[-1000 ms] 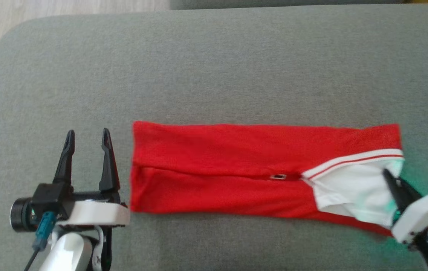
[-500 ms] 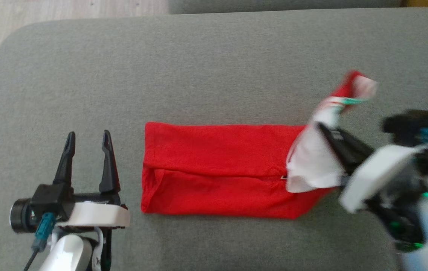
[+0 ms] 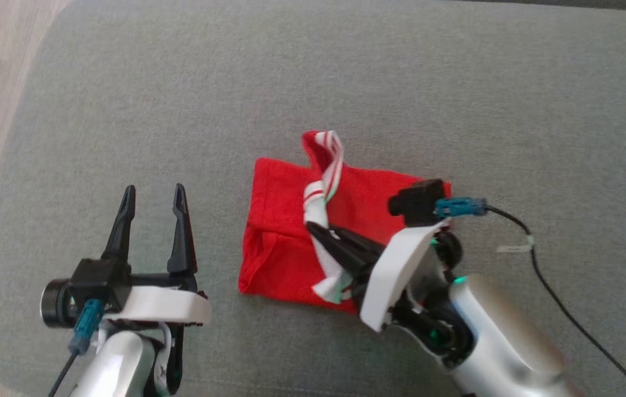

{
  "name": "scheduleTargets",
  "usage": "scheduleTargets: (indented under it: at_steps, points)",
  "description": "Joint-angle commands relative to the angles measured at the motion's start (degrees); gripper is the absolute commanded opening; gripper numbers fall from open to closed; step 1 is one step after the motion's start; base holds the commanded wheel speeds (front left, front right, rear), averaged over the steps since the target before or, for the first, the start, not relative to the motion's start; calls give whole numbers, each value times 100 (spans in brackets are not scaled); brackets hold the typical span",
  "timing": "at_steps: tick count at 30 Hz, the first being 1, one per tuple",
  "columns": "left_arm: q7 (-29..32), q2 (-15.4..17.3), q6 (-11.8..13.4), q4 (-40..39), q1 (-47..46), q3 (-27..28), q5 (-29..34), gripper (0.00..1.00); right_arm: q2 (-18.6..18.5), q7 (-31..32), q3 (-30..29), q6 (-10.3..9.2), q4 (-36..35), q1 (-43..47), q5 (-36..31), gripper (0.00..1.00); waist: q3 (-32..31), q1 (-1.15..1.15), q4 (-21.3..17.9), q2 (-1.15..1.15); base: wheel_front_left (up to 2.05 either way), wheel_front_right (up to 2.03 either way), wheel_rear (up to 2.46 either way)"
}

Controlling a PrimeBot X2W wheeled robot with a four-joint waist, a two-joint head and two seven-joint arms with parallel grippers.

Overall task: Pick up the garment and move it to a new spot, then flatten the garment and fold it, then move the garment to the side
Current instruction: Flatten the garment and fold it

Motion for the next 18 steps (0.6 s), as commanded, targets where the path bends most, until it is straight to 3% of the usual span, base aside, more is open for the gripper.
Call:
scheduleTargets:
  at_steps: [1, 2, 3, 4, 5, 13, 18]
  points:
    - [-65, 54, -39, -130, -255, 182, -32, 100, 130, -162, 204, -4, -134, -232, 136, 0, 78, 0, 74, 0, 0, 0, 0]
    - [-78, 42, -47, -93, -272, 176, -39, 100, 130, -326, 331, -4, -41, -307, 259, 0, 90, 0, 86, 0, 0, 0, 0]
    - [-96, 35, -54, -63, -288, 175, -46, 100, 131, -480, 451, -4, 45, -389, 363, 13, 112, 0, 91, 0, 0, 0, 0]
    - [-117, 32, -64, -26, -303, 177, -54, 100, 131, -604, 560, -4, 140, -460, 474, 74, 123, 0, 91, 0, 0, 0, 0]
    - [-130, 24, -74, 9, -317, 177, -68, 100, 132, -720, 656, -4, 228, -538, 548, 100, 135, 0, 88, 0, 0, 0, 0]
    - [-220, 32, -56, 157, -383, 202, -80, 100, 104, -2026, 788, -4, 311, -1050, 449, 100, 154, 0, -68, 0, 0, 0, 0]
    - [-233, 101, 23, 148, -342, 240, -47, 100, -411, -3039, -79, -4, 114, -1102, -517, 100, 76, 0, -238, 0, 0, 0, 0]
